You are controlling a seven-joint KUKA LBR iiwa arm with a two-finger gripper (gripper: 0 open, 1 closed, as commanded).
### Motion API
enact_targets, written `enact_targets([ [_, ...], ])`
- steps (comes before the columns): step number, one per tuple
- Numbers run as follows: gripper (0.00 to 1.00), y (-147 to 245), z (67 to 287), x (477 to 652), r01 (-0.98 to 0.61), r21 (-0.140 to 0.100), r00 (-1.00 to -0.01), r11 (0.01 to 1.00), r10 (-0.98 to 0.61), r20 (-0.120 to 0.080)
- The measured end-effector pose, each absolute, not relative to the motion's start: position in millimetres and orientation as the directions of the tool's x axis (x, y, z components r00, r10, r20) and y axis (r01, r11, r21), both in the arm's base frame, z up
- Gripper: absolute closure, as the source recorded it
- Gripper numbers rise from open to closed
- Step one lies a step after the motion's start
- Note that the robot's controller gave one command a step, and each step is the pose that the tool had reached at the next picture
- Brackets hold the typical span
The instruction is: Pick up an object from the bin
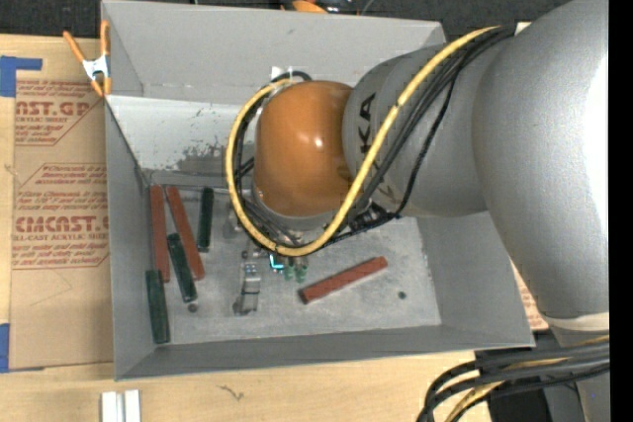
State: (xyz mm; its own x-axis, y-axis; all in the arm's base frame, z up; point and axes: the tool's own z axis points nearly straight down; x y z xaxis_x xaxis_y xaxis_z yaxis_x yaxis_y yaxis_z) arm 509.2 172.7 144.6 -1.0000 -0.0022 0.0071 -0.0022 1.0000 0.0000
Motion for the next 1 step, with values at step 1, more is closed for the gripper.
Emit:
enact_targets([
  [1,0.0,112.1,216.7,510.2,-0.001,0.001,-1.0,1.0,-0.001,-0.007],
])
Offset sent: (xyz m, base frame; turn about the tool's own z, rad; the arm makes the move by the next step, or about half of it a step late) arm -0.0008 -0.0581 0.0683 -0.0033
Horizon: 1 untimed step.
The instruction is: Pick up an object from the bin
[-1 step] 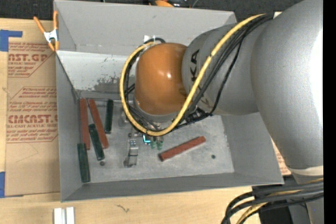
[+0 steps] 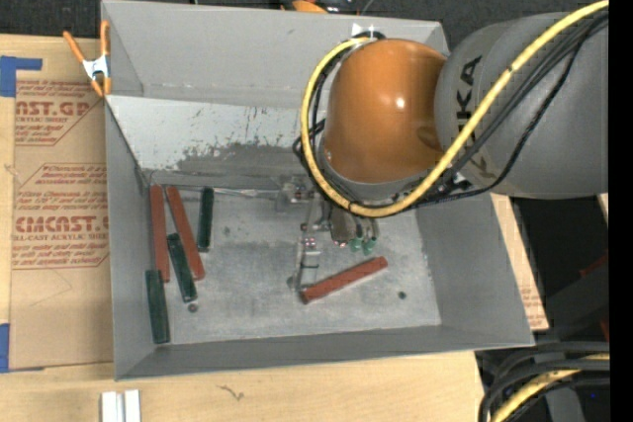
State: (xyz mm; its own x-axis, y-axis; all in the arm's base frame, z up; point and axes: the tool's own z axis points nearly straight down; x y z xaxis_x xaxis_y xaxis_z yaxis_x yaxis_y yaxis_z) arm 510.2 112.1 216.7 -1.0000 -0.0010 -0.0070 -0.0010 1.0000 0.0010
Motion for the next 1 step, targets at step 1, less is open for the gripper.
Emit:
enact_targets([
  [1,0.0,43.5,88.9,513.0,-0.095,-0.002,-0.995,0.995,-0.095,0.008],
])
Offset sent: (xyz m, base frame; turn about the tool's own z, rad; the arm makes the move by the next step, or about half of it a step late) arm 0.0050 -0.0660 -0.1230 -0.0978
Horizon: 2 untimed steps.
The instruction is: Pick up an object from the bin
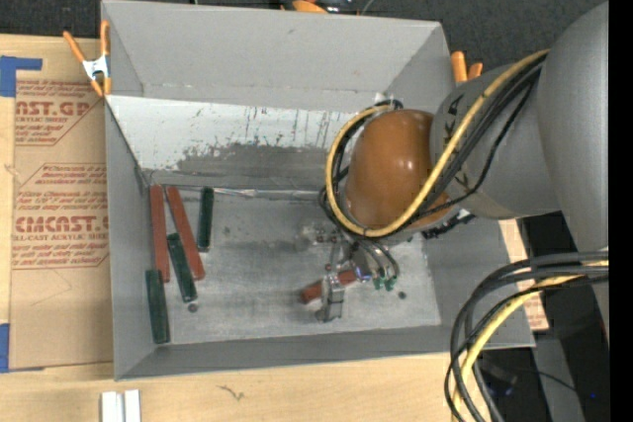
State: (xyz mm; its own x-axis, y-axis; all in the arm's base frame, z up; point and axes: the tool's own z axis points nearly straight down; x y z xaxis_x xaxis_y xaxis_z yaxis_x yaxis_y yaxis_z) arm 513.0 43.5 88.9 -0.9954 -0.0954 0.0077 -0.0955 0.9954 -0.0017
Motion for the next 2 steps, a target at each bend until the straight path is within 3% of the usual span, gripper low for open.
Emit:
enact_targets([
  [1,1.0,46.8,93.0,514.9,-0.098,0.001,-0.995,0.995,-0.098,0.0],
  [2,0.0,46.8,93.0,514.9,-0.099,0.002,-0.995,0.995,-0.099,0.0],
])
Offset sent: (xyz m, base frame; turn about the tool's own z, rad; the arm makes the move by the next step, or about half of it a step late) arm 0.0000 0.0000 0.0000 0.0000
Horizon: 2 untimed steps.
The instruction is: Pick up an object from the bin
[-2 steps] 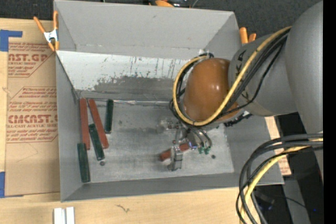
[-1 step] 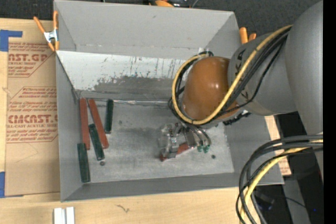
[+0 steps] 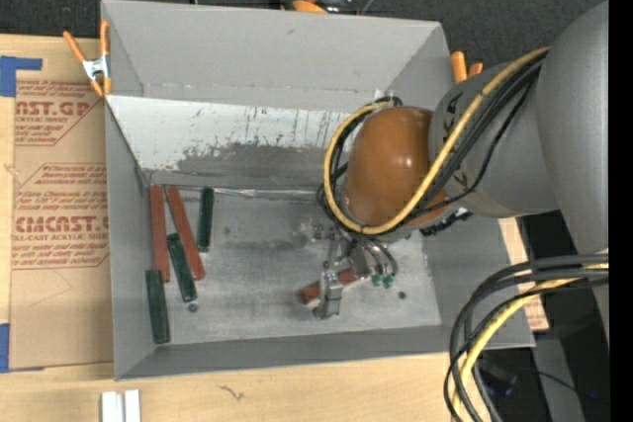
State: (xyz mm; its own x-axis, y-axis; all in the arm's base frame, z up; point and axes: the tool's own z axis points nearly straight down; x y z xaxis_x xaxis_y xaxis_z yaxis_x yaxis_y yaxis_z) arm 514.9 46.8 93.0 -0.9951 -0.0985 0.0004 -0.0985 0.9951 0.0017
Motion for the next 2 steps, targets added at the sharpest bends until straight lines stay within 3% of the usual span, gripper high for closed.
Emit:
enact_targets([
  [1,0.0,21.7,69.0,498.6,0.06,0.0,-0.998,0.998,0.06,0.002],
  [2,1.0,22.0,70.1,499.5,0.06,0.001,-0.998,0.998,0.06,-0.001],
])
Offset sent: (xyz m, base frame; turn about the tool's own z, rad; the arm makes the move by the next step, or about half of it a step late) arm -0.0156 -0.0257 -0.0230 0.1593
